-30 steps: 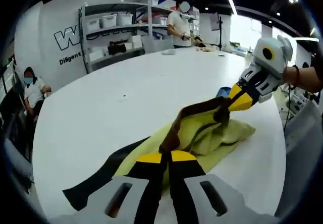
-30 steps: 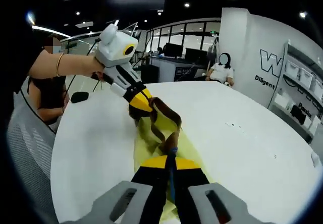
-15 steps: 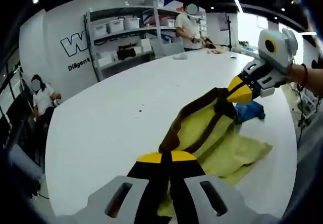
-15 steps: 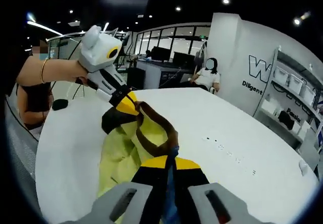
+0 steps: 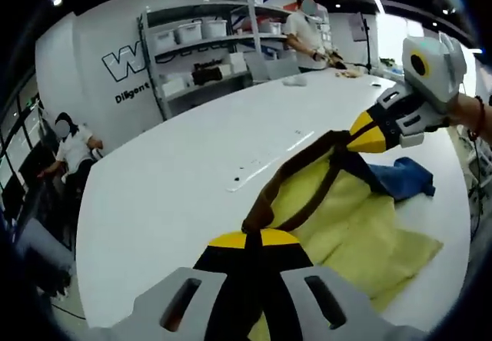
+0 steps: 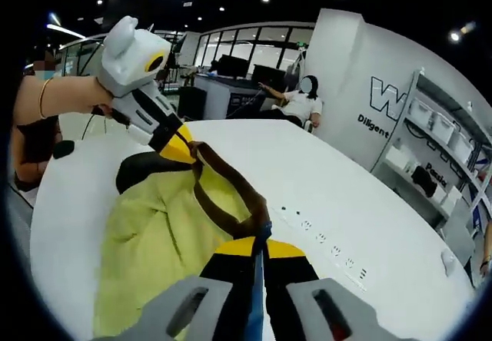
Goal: Fold the garment on the visible template until the final outline fits inside the template.
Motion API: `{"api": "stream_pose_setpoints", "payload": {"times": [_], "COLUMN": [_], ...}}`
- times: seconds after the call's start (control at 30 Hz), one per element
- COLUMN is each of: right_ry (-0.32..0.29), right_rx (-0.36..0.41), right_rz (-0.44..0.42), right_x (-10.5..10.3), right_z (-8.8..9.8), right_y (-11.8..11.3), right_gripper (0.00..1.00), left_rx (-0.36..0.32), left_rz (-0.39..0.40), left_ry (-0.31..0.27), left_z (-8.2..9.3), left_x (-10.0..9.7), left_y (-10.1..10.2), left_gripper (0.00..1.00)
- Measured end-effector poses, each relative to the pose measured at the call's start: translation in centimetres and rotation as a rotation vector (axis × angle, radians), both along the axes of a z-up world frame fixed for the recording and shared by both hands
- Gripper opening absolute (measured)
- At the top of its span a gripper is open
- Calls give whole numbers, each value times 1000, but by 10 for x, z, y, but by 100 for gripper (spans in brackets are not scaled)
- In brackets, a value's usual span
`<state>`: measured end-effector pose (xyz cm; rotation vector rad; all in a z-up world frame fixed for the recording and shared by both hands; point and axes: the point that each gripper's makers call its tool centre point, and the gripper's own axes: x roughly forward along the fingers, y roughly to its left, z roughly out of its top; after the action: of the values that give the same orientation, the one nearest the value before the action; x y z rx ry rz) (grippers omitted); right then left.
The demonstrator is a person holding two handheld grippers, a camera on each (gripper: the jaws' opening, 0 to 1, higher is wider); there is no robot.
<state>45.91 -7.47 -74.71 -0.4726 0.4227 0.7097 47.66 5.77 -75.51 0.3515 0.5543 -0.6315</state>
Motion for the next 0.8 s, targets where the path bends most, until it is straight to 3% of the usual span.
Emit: {"api": "stream_pose_setpoints", "payload": {"times": [0.1,0.2,0.33,0.43,0.63,0.67,0.8], "right_ry": [1,19,34,66,104,108,118], "right_rx": [-15,-18,-21,63,65,35,-25], "right_rz": [-12,-36,-37,-83,-136,-148,-145], "right_x": [9,27,37,47,60,63,63], "right_z": [-5,-21,-36,-42,-63,-73,-87], "right_y": [-2,-3,-4,-4,-12,-13,-13], "right_gripper": [0,0,0,0,0,0,0], "left_rx": [1,29,62,79,82,118,136], "left_rz": [11,28,27,38,72,69,61], "left_ry": [6,40,46,48,95,86,84], "left_z": [-5,-24,-40,-51,-74,-81,-86], "left_x": [11,29,38,43,53,56,56], "left_y": [-1,-3,-4,-5,-4,-3,-5], "left_gripper": [5,5,5,5,5,5,5]}}
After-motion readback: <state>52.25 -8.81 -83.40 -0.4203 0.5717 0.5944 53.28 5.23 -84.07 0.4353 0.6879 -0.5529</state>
